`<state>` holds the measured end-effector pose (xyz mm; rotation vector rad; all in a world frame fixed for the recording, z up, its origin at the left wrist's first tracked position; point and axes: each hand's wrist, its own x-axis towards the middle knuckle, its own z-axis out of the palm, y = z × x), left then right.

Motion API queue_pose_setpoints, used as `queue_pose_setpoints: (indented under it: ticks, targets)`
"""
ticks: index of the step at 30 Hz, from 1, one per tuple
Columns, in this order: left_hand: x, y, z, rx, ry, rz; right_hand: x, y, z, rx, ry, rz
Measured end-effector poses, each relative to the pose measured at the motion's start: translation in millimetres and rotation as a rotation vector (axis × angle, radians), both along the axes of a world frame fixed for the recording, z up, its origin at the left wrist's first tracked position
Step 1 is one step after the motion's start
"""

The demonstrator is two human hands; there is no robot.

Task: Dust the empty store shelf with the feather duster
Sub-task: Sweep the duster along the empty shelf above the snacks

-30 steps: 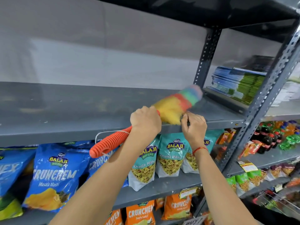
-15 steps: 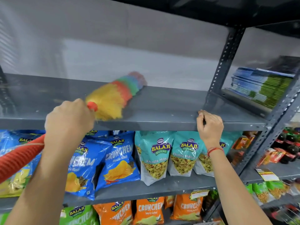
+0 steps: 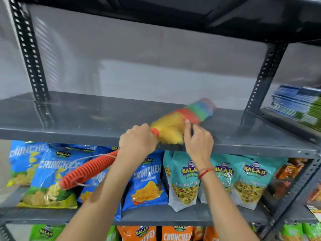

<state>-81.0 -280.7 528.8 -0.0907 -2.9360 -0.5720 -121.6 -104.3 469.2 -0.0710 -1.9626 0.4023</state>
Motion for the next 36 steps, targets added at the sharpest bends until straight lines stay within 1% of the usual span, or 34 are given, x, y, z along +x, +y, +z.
queue_pose_setpoints:
  ticks: [3,5,7,9,11,14,16,19,21,23,25,26,27,28,31,36]
  targets:
    - [0,-41,10,0.002,-0.010,0.164,-4,-30,-5,0.041,-0.053,0.030]
    - [6,-64,15,-0.036,0.081,0.282,-5,-42,-6,0.036,-0.040,0.051]
    - [12,-78,19,-0.096,0.188,0.334,-4,-48,-5,0.010,-0.015,0.081]
    - [15,-82,21,-0.077,0.192,0.299,-2,-52,-2,-0.021,0.016,0.115]
    - [12,-78,19,-0.026,0.130,0.214,-2,-53,0,-0.047,0.034,0.134]
    - [7,-62,7,-0.007,0.057,0.079,-3,-53,3,-0.108,0.044,0.147]
    - [7,-57,-3,0.028,0.003,0.023,-2,-57,4,-0.128,0.051,0.138]
    - [-3,-72,-6,0.090,-0.107,0.015,-4,-66,4,-0.134,0.054,0.158]
    - [-7,-91,-2,0.124,-0.144,0.071,-6,-76,3,-0.126,0.027,0.182]
    - [-9,-109,2,0.096,-0.065,0.185,-9,-87,2,-0.110,-0.015,0.206]
    - [-3,-119,4,-0.022,0.116,0.290,-10,-96,0,-0.091,-0.039,0.230]
    - [1,-121,4,-0.064,0.189,0.306,-10,-99,-2,-0.084,-0.039,0.246]
    - [3,-122,4,-0.071,0.220,0.293,-9,-101,-3,-0.082,-0.035,0.260]
    - [7,-121,6,-0.042,0.210,0.267,-8,-102,-4,-0.083,-0.031,0.264]
    - [5,-109,9,0.059,0.113,0.116,-5,-98,-4,-0.108,-0.011,0.252]
    - [-24,-58,18,0.021,0.007,-0.084,-3,-84,6,-0.200,0.052,0.231]
